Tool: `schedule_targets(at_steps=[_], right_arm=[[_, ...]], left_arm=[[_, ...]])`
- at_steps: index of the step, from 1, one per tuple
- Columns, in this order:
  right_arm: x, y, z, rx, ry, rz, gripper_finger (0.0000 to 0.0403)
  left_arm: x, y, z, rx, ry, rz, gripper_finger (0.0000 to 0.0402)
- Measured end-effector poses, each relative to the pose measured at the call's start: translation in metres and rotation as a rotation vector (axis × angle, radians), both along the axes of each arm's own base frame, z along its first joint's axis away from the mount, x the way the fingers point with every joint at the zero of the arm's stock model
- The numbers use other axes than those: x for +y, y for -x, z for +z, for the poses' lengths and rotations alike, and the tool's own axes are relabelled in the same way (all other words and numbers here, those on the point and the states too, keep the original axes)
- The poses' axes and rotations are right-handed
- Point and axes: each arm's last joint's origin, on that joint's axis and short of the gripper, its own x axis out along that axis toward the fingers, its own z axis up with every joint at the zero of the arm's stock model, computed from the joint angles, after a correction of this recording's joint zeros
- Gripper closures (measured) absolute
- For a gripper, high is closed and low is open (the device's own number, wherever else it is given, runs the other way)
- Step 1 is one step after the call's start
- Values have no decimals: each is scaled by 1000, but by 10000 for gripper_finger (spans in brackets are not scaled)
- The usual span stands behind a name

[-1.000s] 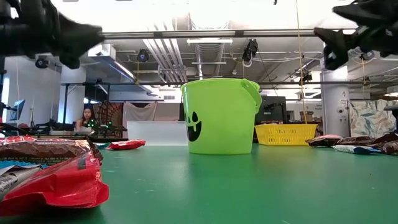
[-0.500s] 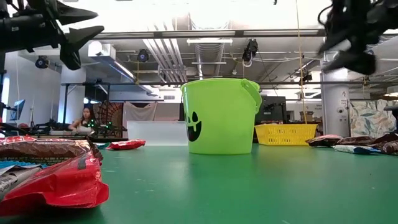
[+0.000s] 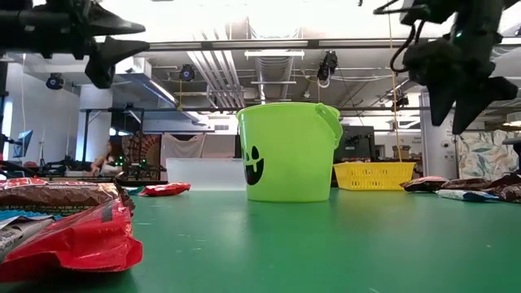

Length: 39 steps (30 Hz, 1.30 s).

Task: Sort candy by brand, put in halloween buckets
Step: Put the white chocolate into the green bucket

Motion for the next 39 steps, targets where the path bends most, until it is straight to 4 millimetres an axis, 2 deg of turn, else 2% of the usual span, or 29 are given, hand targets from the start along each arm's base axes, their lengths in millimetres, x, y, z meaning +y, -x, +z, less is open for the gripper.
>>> schedule_targets(at_steps=[8,20,30,34,39], right_arm=[[0,-20,-21,135,-46,-24,184],[-2,-45,-51,182,-43,1,184],[-1,-44,-86,273,-72,-35,184],[-1,-44,-91,262,-79,-33,186],[-1,-44,-93,245,-80,-33,229]], left_arm=[[2,-11,27,216,-167,111,274],[3,-19,41,266,-284,169,274],[3,-16,46,266,-339,173,274],[3,-16,46,269,-339,173,274],[3,-17,46,268,-337,173,274]])
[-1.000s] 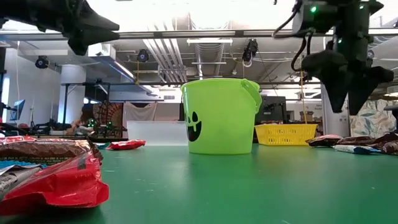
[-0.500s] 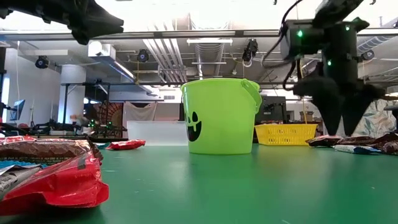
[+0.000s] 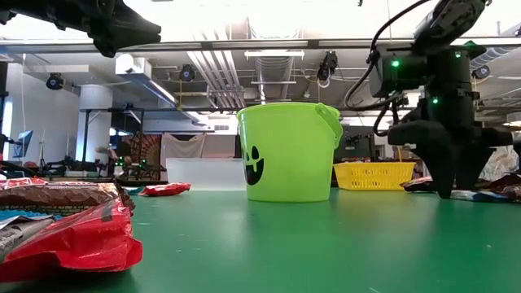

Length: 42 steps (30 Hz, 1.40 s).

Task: Sort candy by brand, put in halloween buckets
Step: Put the white chocolate into the green bucket

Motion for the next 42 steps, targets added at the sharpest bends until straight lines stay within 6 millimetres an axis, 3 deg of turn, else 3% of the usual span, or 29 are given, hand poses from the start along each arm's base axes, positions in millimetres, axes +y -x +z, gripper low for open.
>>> schedule_targets(at_steps=[6,9,17,23,29,33,42], right_arm=[[0,-2,-1,-17,5,3,321],[-1,-4,0,-43,16,4,325],[-1,-3,5,-79,23,20,393],[0,0,15,-127,64,82,397],[15,8,28,-194,76,147,396],[26,11,22,-206,165,166,396],[55,-2,26,-411,402,247,395]], left_arm=[[0,0,0,1,1,0,274],[0,0,0,0,4,0,274],[0,-3,-2,13,6,0,274],[-1,-6,-4,23,18,2,274],[-3,-8,-5,25,46,-71,274],[-4,-9,-6,29,54,-89,274],[-4,-12,-6,16,78,-86,274]])
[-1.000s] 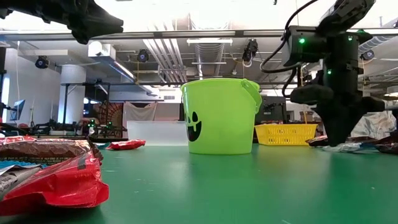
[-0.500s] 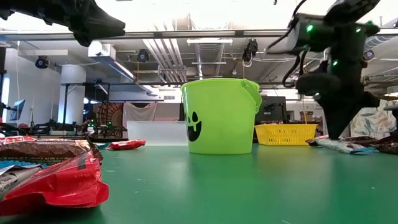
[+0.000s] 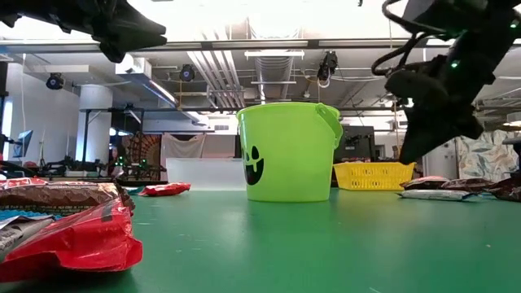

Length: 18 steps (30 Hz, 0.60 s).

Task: Sort candy by brand, put in halloween buckets
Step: Put the white chocolate into the green bucket

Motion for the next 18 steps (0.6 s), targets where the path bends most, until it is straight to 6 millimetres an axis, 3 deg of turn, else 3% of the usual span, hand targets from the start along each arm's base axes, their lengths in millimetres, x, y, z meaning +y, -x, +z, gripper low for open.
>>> schedule_targets(at_steps=[5,9,12,18], right_arm=[[14,5,-1,39,31,127,394],[31,17,-6,67,189,286,394],[39,26,-12,30,298,272,393],[41,30,-17,-21,289,236,352]], left_arm=[[0,-2,0,-3,10,-4,274],[-1,-4,-2,6,12,-21,274],[-1,-5,-2,9,12,-25,274],[-2,-7,-2,5,1,-33,274]])
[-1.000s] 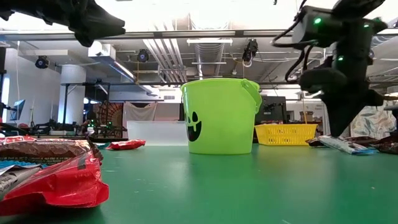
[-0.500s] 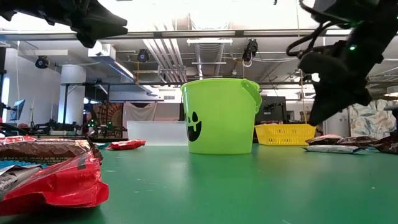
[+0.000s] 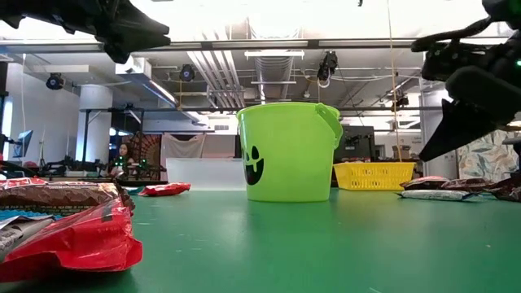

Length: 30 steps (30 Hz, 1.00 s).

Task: Sort candy by brand, put in halloween buckets
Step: Put the white chocolate into the green bucket

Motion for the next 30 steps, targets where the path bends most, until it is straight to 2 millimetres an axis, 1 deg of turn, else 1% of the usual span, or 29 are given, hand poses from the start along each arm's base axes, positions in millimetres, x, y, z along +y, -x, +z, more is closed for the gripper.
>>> schedule_targets(at_steps=[6,10,13,17,21,24,27,30], right_arm=[[-9,11,-14,-41,55,-105,266],[-7,10,-28,-72,39,-102,214],[-2,6,-39,-75,40,-87,188],[4,2,-54,-29,68,-86,169],[6,-2,-70,-32,109,-150,164],[6,-2,-82,-14,116,-186,176],[9,-3,-91,-9,106,-191,213],[11,-3,-94,-12,100,-179,273]], left_arm=[[0,-3,1,-12,-21,-3,274],[-1,-3,1,-9,-19,-22,274],[-1,-3,1,-10,-22,-26,274],[-1,-3,1,-11,-27,-26,274],[-1,-3,1,-10,-33,-27,274],[-1,-3,1,-9,-33,-26,274],[-1,-4,1,-6,-40,-27,274],[-1,-4,1,-7,-41,-26,274]])
